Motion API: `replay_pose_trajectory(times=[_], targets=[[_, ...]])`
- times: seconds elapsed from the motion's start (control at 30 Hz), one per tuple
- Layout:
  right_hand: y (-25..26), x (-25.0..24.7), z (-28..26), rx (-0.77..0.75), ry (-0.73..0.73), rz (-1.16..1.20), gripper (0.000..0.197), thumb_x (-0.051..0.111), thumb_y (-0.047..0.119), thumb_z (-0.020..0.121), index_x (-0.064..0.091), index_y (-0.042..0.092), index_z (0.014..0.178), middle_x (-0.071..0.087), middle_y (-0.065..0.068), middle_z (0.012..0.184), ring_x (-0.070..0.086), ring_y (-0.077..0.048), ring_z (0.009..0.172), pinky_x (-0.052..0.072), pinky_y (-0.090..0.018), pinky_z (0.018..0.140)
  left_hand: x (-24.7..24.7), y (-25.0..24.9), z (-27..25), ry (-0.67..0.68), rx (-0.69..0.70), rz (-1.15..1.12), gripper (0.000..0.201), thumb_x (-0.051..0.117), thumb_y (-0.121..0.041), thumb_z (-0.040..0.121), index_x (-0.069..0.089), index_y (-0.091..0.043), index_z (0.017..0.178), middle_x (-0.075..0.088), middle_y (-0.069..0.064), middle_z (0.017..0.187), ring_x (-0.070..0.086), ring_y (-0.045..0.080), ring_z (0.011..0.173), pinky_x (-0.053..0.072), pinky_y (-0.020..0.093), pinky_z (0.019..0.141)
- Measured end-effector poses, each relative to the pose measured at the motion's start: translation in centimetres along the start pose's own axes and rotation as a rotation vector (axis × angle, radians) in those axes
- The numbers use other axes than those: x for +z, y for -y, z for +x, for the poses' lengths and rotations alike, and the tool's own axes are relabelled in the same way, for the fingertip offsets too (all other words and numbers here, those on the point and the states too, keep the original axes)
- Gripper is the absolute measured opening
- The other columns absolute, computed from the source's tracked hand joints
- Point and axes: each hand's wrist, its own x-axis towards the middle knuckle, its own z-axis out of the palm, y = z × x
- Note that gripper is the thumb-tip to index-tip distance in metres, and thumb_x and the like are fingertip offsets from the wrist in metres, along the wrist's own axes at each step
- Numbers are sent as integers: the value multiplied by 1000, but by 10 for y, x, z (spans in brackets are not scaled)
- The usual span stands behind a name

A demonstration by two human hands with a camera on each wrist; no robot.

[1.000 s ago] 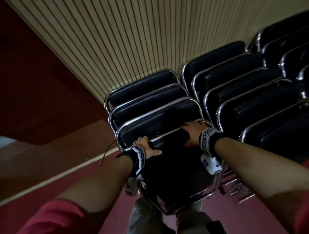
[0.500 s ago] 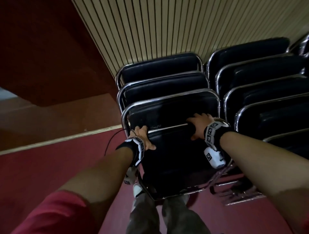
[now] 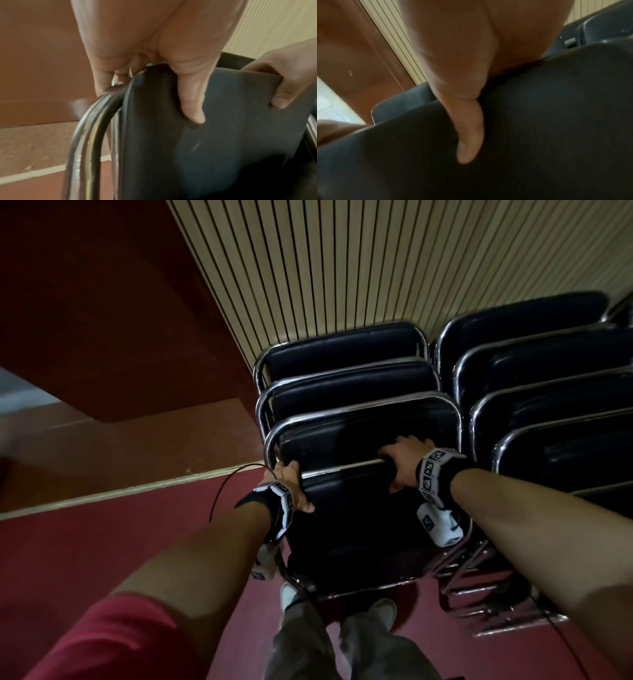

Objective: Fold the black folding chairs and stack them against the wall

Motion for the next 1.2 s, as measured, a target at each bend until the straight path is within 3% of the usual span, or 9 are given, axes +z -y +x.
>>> replay_pose_trajectory(times=[0.33, 0.5, 0.7, 0.8, 0.87, 0.97, 1.03, 1.1, 1.2], targets=[[-10, -11, -3, -33, -1, -31, 81, 82, 53, 62, 49, 41, 135, 47, -1, 125, 43, -28, 123, 36, -50, 100, 0, -6, 6, -7, -14, 40, 93, 88, -50, 64, 39, -22, 138, 43, 9, 142, 39, 36, 135, 39, 47, 110], [-41, -4, -18, 57, 12, 8, 105, 83, 59, 56, 35, 38, 146, 46, -2, 134, 43, -28, 127, 38, -49, 104, 7, -4, 3, 31, -43, -19, 83, 89, -43, 66, 42, -22, 131, 47, 9, 136, 45, 36, 130, 44, 49, 105], [-54, 4, -19, 94, -7, 30, 98, 84, 58, 58, 39, 36, 142, 48, -3, 132, 44, -30, 125, 40, -48, 102, 6, -10, -2, 13, -67, -7, 86, 90, -42, 66, 42, -23, 134, 42, 10, 139, 41, 35, 133, 43, 51, 106], [-51, 6, -21, 122, -54, -6, 98, 83, 59, 59, 39, 33, 142, 45, -5, 134, 41, -30, 126, 36, -48, 103, 8, -17, -10, -83, -32, 130, 92, 86, -45, 67, 36, -25, 141, 36, 9, 142, 35, 35, 135, 43, 50, 105], [-46, 10, -25, 125, -122, -48, 98, 82, 59, 60, 37, 32, 143, 41, -7, 136, 39, -31, 127, 33, -48, 105, 10, -25, -14, -206, 70, 228, 94, 85, -43, 65, 33, -28, 143, 35, 9, 138, 35, 34, 131, 40, 49, 106], [-39, 17, -36, 104, -276, -73, 96, 82, 53, 61, 37, 29, 142, 36, -10, 138, 36, -31, 127, 31, -44, 107, 9, -43, -20, -292, 195, 318, 106, 83, -59, 62, 26, -31, 147, 30, 11, 141, 31, 35, 131, 33, 50, 112], [-37, 26, -46, 85, -411, -48, 87, 85, 46, 58, 47, 25, 133, 43, -10, 129, 44, -31, 116, 38, -42, 98, 7, -54, -20, -337, 259, 363, 107, 80, -66, 62, 26, -32, 148, 28, 12, 143, 30, 36, 132, 30, 50, 113], [-40, 38, -53, -1, -564, -33, 69, 89, 39, 52, 62, 18, 111, 54, -10, 106, 53, -30, 95, 48, -40, 81, 7, -65, -17, -367, 337, 431, 105, 78, -68, 62, 29, -32, 147, 27, 12, 145, 29, 36, 133, 29, 50, 113], [-38, 45, -55, -126, -709, -10, 35, 83, 35, 62, 64, 13, 81, 57, -8, 85, 55, -29, 80, 47, -36, 67, 4, -80, -11, -295, 405, 515, 100, 77, -62, 68, 28, -33, 150, 24, 10, 150, 26, 34, 137, 31, 57, 109]])
